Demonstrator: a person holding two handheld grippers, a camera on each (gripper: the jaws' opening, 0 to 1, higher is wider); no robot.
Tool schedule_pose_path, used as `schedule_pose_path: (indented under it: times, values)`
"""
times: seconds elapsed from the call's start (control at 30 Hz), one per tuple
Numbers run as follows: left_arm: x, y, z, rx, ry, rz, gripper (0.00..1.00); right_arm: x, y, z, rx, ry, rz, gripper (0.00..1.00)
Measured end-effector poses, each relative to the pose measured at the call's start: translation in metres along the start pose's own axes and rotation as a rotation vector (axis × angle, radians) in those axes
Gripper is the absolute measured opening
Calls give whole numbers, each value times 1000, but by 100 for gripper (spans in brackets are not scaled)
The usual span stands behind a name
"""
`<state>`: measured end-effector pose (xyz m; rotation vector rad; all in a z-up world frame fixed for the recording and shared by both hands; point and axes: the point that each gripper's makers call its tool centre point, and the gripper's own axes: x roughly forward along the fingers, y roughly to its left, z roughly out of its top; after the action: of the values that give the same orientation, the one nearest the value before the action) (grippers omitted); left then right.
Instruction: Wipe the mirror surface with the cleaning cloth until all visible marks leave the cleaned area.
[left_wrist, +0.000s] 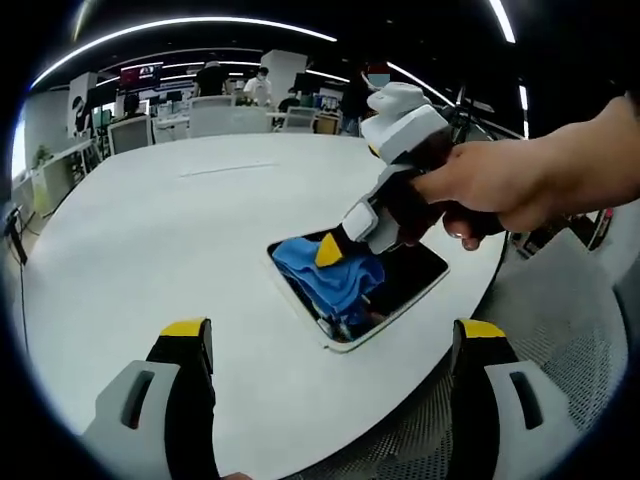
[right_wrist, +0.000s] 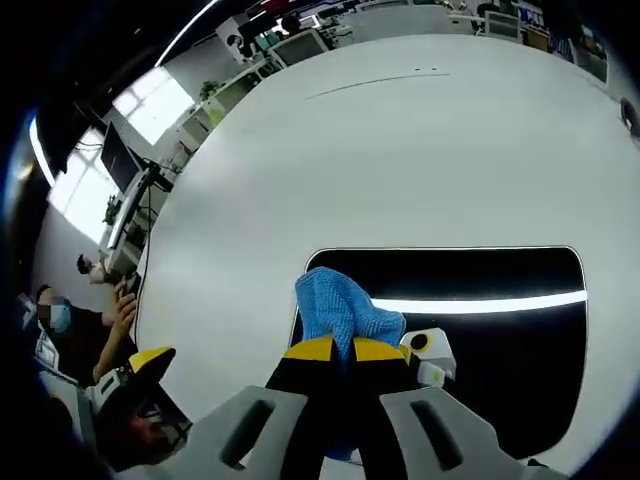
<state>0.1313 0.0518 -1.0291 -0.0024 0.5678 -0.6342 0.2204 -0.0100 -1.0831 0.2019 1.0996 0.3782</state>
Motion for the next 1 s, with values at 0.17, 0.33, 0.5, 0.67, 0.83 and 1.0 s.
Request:
schedule_pose_path:
  times: [0.17, 0.33, 0.5, 0.67, 0.83, 1.0]
  values:
    - [0, -2, 0, 1, 3, -6, 99, 2, 0, 3, -12, 2, -4, 0]
    - [0, -2, -1, 5, 6, -7, 99, 4, 0, 7, -25, 5, -7, 0]
    - [0, -2, -1, 0, 10, -7, 99, 6, 0, 12, -34, 3, -11, 0]
    - [0, -5, -1, -3, 14, -11, 99, 11, 0, 22, -45, 3, -20, 0]
    - [1, -7, -3, 5, 18, -25, 99, 16, 1, 30, -35, 4, -28, 0]
    - [2, -8, -4, -13, 19, -40, 99, 20, 3, 36, -45, 5, -37, 0]
